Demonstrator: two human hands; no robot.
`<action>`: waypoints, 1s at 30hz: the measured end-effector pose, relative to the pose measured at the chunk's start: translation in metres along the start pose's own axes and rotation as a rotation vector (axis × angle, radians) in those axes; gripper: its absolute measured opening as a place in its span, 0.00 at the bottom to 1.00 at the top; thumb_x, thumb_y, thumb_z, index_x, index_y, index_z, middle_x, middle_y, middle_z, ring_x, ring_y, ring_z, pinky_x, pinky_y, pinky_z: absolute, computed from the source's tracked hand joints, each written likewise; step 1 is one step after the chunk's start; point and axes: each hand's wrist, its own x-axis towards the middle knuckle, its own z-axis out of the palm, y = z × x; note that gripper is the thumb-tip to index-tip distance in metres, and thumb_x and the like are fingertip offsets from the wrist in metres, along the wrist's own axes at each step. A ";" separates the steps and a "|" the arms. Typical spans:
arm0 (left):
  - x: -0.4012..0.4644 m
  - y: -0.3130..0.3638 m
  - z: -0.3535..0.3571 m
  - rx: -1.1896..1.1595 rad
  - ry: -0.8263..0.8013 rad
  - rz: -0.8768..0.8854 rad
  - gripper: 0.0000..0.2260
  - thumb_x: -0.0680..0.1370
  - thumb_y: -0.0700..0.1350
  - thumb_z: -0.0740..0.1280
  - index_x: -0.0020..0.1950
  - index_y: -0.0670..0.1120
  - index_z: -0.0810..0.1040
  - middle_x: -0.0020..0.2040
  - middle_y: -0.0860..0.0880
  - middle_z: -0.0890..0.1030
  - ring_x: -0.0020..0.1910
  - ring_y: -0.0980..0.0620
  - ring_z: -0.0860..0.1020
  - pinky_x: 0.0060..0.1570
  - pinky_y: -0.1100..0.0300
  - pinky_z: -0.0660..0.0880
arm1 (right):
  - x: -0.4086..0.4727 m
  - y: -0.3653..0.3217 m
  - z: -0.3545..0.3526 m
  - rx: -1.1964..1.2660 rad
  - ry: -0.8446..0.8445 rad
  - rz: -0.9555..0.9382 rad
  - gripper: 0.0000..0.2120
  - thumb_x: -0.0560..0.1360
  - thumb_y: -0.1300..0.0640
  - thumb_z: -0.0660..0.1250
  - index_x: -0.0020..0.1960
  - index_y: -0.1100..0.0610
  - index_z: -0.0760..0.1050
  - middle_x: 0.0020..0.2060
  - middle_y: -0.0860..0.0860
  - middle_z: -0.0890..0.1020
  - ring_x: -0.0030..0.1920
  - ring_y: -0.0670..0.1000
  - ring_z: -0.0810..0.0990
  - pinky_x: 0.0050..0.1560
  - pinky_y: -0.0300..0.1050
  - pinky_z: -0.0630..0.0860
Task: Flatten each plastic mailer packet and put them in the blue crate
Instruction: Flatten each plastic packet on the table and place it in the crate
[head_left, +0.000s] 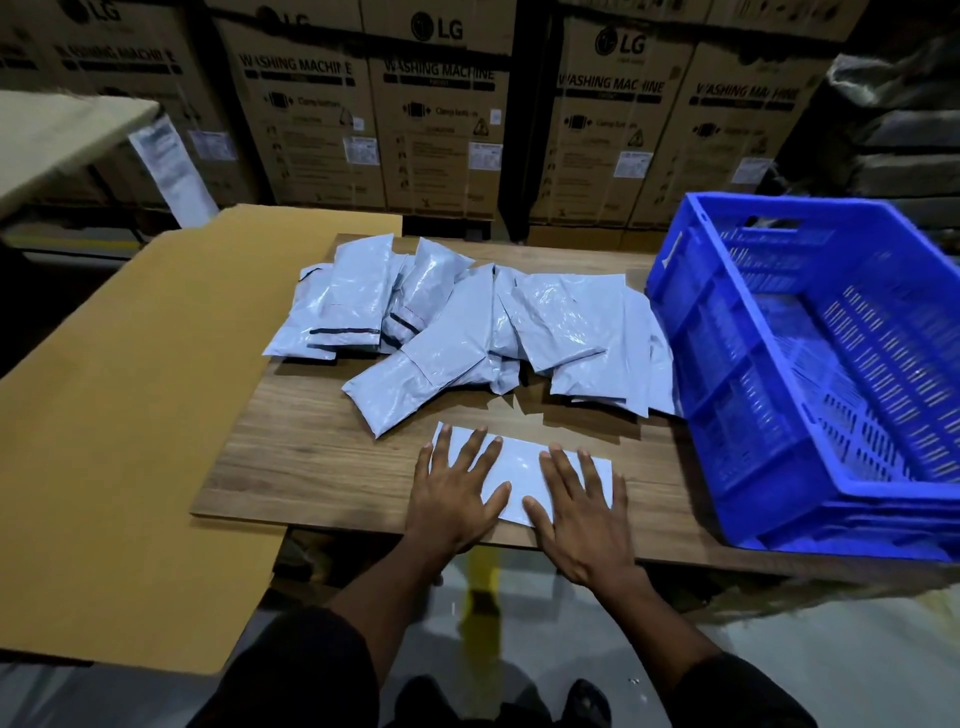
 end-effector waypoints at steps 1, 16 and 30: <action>-0.001 0.001 0.000 -0.003 0.002 -0.005 0.27 0.80 0.64 0.57 0.76 0.54 0.70 0.78 0.52 0.67 0.79 0.37 0.60 0.73 0.39 0.60 | -0.002 0.007 0.000 -0.020 -0.012 0.001 0.33 0.80 0.32 0.40 0.81 0.45 0.50 0.80 0.42 0.52 0.80 0.52 0.47 0.75 0.65 0.47; -0.001 0.007 -0.010 -0.192 -0.067 0.008 0.31 0.83 0.55 0.41 0.79 0.37 0.60 0.80 0.39 0.59 0.80 0.41 0.53 0.78 0.45 0.53 | 0.007 -0.013 -0.020 -0.049 -0.054 -0.128 0.31 0.82 0.42 0.41 0.81 0.56 0.52 0.81 0.51 0.53 0.80 0.55 0.48 0.73 0.71 0.45; -0.009 -0.006 -0.006 0.010 -0.143 -0.027 0.29 0.81 0.64 0.48 0.81 0.57 0.59 0.81 0.49 0.59 0.80 0.36 0.52 0.74 0.39 0.56 | -0.003 0.006 -0.012 -0.036 -0.149 -0.069 0.34 0.78 0.28 0.40 0.79 0.39 0.37 0.79 0.40 0.36 0.79 0.49 0.34 0.75 0.67 0.37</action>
